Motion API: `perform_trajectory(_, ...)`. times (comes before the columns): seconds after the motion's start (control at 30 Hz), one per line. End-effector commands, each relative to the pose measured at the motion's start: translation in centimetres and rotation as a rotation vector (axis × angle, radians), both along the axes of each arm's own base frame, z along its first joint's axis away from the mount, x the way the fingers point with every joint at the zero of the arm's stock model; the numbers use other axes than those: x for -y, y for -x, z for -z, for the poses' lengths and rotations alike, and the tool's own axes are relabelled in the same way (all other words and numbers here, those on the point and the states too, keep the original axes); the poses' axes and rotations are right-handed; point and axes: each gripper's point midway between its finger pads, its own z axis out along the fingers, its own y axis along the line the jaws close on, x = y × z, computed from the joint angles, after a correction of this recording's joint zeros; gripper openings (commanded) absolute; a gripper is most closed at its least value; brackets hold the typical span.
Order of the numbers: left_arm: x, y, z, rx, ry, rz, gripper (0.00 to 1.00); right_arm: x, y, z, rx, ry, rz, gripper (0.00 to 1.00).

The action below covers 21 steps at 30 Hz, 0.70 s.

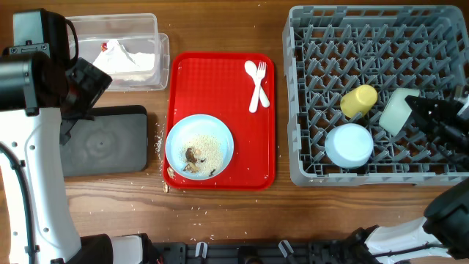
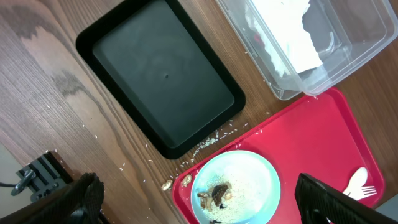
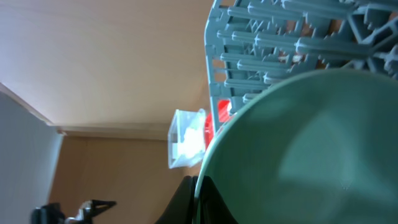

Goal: Sort waste into correct bins and load items into the dishwasher rack
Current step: 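Grasp the mint bowl, carry it to the rack, set it down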

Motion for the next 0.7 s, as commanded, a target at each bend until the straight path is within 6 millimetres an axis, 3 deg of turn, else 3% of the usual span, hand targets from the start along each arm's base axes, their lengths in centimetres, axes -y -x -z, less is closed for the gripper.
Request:
perform_trajectory(0.0, -0.2, 0.0, -0.1, 0.009, 0.005, -0.021, 1.00, -0.4, 0.1, 1.3, -0.091, -0.093, 0.012, 0.04)
perform_trajectory(0.13, -0.2, 0.0, -0.1, 0.009, 0.005, -0.021, 1.00, 0.1, 1.0, 2.9, -0.201, -0.055, 0.029, 0.06)
perform_trajectory(0.27, -0.2, 0.0, -0.1, 0.009, 0.005, -0.021, 1.00, 1.9, 3.0, 5.7, -0.429, 0.147, 0.092, 0.05)
perform_trajectory(0.37, -0.2, 0.0, -0.1, 0.009, 0.005, -0.021, 1.00, 4.2, 4.4, 4.5, -0.546, 0.311, 0.246, 0.07)
perform_trajectory(0.43, -0.2, 0.0, -0.1, 0.009, 0.005, -0.021, 1.00, 4.8, 5.3, 2.5, -0.556, 0.390, 0.328, 0.22)
perform_trajectory(0.47, -0.2, 0.0, -0.1, 0.009, 0.005, -0.021, 1.00, 5.0, 5.7, 1.6, -0.549, 0.433, 0.356, 0.43)
perform_trajectory(0.5, -0.2, 0.0, -0.1, 0.009, 0.005, -0.021, 1.00, 5.1, 6.1, 0.9, -0.552, 0.459, 0.385, 0.56)
perform_trajectory(0.53, -0.2, 0.0, -0.1, 0.009, 0.006, -0.021, 1.00, 5.1, 6.5, 0.4, -0.554, 0.478, 0.405, 0.63)
perform_trajectory(0.67, -0.2, 0.0, -0.1, 0.009, 0.005, -0.021, 1.00, 3.9, 7.7, -2.5, -0.506, 0.513, 0.443, 0.64)
